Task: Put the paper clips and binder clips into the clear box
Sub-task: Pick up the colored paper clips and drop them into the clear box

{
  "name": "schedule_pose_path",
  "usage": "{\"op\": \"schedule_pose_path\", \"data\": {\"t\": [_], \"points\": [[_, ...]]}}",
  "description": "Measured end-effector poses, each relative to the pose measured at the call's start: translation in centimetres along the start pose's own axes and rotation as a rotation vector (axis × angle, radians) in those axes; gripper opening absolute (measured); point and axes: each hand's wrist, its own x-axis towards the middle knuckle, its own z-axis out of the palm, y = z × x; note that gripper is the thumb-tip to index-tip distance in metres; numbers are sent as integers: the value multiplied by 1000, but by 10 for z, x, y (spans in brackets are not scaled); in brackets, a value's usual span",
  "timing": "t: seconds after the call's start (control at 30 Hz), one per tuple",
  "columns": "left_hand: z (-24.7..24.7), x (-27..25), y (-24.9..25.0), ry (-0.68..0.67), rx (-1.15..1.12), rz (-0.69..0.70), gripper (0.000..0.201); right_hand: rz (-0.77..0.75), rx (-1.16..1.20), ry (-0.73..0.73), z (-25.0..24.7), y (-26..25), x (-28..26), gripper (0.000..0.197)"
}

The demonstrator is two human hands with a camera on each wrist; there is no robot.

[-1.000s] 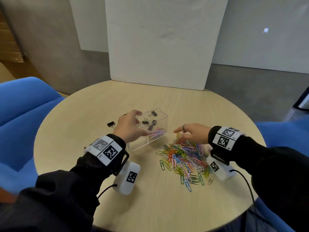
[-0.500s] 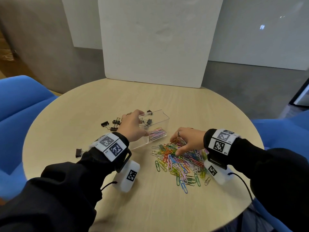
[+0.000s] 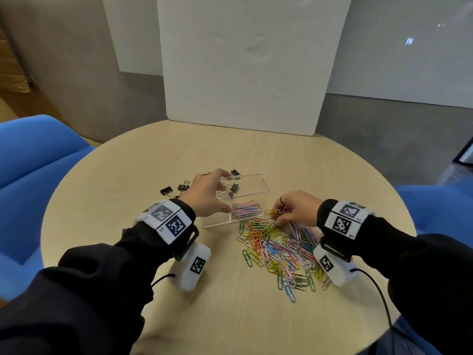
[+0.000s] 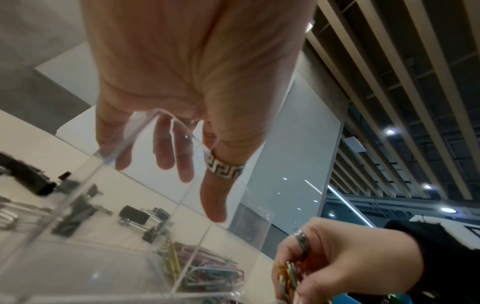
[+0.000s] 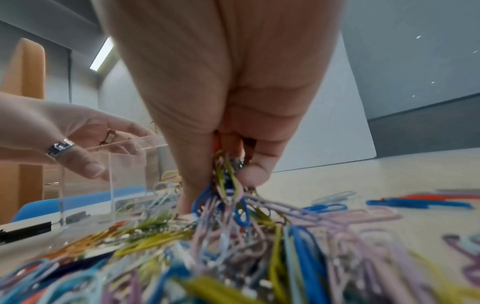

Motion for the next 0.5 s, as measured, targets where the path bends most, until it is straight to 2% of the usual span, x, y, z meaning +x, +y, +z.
{"op": "schedule_pose_path", "data": {"t": [0.2,0.43,0.5], "points": [[-4,0,-2,-21,34,14,72,-19,124,162,-27,0,-4,27],[-3,-1,-2,-14,43,11,72,-116,194,382,-62,-22,8,29],[-3,0,-3,-13,43,9,73,-153,249,401,-65,-33,16,30]]}}
